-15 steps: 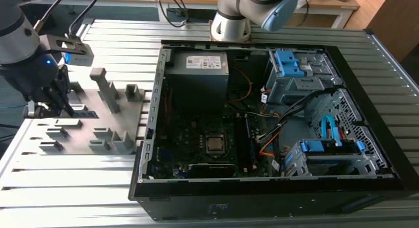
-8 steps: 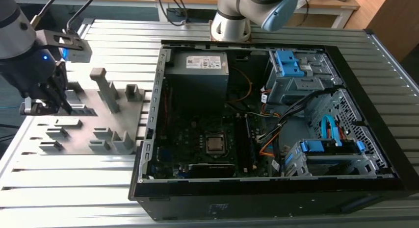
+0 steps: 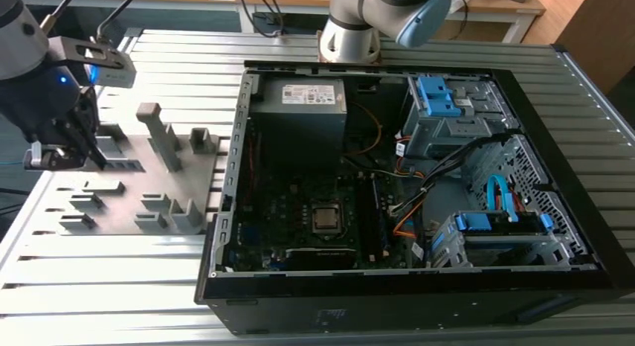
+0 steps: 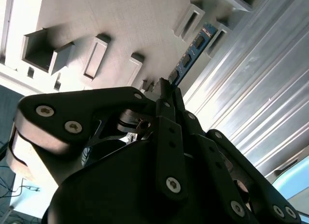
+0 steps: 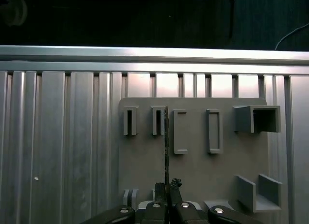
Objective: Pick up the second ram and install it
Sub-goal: 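Pick up the second ram and move it above second insertion slot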
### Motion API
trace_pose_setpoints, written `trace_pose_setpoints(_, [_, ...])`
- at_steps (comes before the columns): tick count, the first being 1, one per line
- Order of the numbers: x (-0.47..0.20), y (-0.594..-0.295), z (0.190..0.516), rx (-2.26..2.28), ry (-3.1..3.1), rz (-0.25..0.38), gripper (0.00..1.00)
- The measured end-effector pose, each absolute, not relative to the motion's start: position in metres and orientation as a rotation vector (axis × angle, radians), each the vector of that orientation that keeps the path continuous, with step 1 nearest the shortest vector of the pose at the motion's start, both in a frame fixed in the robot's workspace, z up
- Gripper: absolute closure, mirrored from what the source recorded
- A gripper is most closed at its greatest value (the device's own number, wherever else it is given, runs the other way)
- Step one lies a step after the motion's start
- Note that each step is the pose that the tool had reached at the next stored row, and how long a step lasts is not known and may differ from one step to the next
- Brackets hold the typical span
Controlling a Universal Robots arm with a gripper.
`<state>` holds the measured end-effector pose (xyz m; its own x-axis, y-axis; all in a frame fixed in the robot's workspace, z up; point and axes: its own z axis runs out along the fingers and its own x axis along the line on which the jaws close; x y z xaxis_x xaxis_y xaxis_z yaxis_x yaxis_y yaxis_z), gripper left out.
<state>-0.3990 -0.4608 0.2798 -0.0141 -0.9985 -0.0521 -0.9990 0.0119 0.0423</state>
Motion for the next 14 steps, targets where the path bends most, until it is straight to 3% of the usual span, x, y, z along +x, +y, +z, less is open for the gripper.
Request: trace_pose_setpoints(14, [-0.399,-0.461,0.296,-2.200,2.229,0.105,0.86])
